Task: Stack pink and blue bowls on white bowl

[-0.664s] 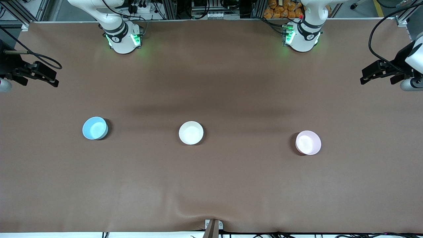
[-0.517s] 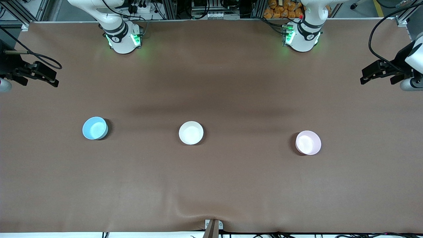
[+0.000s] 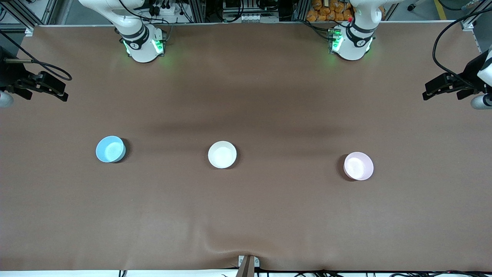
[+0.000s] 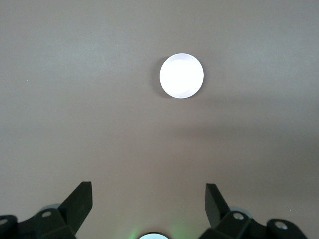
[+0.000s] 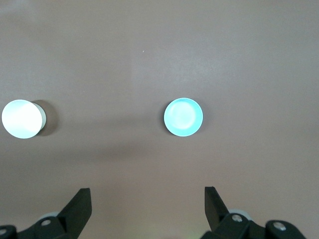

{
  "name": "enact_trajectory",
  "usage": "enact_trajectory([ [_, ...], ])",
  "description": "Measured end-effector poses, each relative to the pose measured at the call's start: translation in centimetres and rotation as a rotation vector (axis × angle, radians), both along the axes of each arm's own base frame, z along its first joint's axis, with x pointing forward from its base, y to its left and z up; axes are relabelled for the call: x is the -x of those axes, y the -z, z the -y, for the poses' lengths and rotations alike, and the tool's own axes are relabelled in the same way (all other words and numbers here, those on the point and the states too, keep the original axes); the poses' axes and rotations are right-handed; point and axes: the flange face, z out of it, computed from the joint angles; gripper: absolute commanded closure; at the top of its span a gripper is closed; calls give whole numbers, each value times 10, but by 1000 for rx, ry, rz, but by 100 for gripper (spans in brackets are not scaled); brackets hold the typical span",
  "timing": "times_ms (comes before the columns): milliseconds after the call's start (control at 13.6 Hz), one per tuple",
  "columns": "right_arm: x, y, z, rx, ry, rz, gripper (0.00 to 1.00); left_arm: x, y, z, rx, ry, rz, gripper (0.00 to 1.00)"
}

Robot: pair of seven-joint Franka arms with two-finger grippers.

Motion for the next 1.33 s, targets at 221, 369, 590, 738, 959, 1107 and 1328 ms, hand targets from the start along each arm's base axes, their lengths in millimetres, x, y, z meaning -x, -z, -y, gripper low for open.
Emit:
enact_trajectory([
  [221,0,0,0,0,0,0,0,0,2,1,1,2,-5,0],
  [369,0,0,0,0,0,0,0,0,4,2,1,4,-9,0],
  [590,0,0,0,0,0,0,0,0,7,3,0,6,-16,0],
  [738,0,0,0,0,0,0,0,0,9,3,0,6,-20,0],
  [959,0,0,0,0,0,0,0,0,10,4,0,7,-22,0],
  [1107,0,0,0,0,0,0,0,0,10,4,0,8,-22,0],
  [1328,0,0,0,0,0,0,0,0,10,4,0,8,-23,0],
])
